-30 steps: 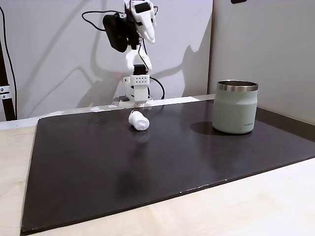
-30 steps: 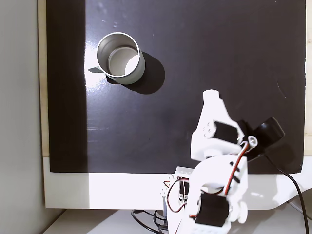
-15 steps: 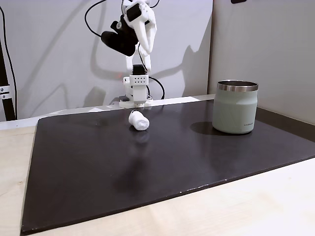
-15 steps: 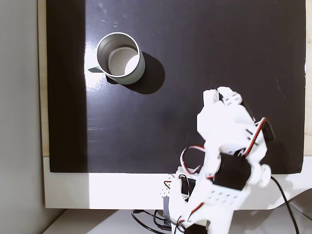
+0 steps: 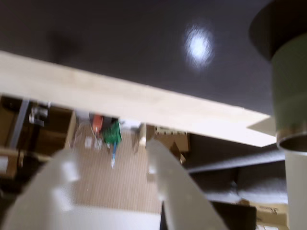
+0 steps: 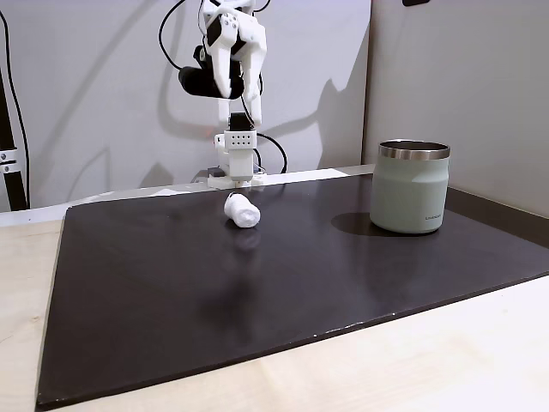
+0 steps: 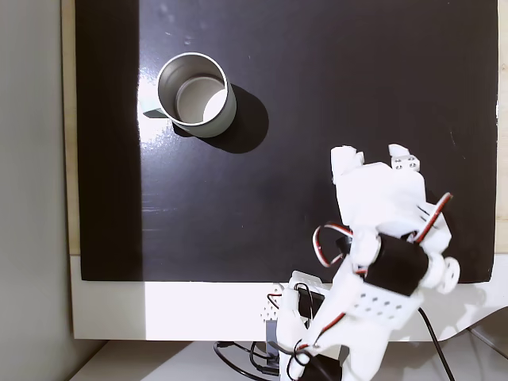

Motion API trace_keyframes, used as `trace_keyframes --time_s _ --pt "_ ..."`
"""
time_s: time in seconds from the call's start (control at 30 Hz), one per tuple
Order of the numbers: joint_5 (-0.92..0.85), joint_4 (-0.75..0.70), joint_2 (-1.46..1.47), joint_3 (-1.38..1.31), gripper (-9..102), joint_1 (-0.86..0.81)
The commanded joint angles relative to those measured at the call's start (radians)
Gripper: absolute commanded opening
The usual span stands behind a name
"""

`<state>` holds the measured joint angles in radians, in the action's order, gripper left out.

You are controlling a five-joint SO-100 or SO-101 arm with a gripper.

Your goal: Grasp a gauze and put it in the cup.

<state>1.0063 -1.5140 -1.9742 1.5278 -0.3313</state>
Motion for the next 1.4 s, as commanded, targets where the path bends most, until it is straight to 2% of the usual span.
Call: trace_keyframes --time_s 0.0,0.4,0.8,1.37 --pt "0.009 -0.002 0.009 0.017 23 -0.015" --pt "-0.038 0.037 0.27 0.026 25 -0.074" --pt "-0.126 0.137 0.491 0.026 27 -0.002" --pt "-0.127 0.367 0.465 0.322 28 0.066"
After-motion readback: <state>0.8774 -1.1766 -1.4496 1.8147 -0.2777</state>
